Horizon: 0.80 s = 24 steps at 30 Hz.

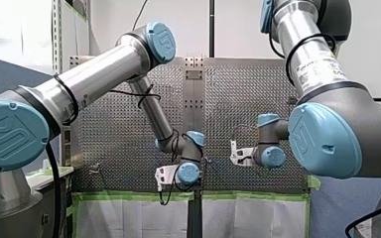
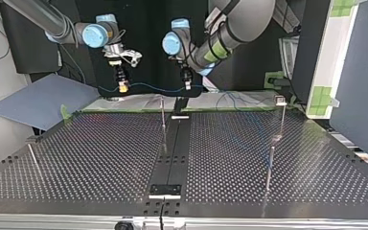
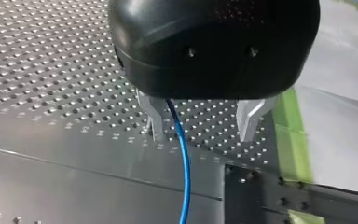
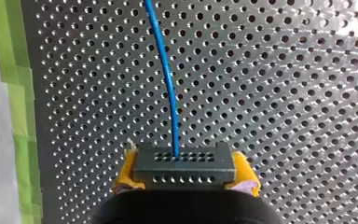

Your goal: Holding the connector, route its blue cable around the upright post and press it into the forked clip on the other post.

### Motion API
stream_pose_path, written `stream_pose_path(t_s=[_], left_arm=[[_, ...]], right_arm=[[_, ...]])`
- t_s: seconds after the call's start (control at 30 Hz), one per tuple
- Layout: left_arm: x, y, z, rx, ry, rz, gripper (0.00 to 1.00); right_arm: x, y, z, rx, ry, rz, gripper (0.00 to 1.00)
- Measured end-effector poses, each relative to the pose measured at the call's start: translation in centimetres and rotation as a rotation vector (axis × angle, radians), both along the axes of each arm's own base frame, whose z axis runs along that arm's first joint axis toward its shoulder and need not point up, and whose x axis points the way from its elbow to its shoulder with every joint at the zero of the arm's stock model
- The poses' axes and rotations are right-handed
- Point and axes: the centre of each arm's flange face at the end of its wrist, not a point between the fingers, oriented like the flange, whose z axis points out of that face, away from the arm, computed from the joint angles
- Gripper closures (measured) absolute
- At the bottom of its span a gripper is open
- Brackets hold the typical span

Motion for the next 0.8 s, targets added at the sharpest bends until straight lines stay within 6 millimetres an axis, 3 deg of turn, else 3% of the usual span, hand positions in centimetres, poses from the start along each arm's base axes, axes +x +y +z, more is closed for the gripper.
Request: stream_pose_path(t_s=[0.23,0.73,0.8], left_arm=[[1.4,-0.4,0.6,-0.056,-0.043,0.01,0.25],[2.8,-0.6,1.1,-0.109,-0.068,0.005,0.25],[3.0,-0.6,1.1,-0.113,-0.071,0.0,0.33]], right_arm=[[-0.1,0.3,-1.7,0.019,0.017,-0.002,1.0],[-0.4,0.6,-2.1,0.03,0.056,-0.026,1.0],[-0.4,0.6,-2.1,0.031,0.058,-0.026,1.0]])
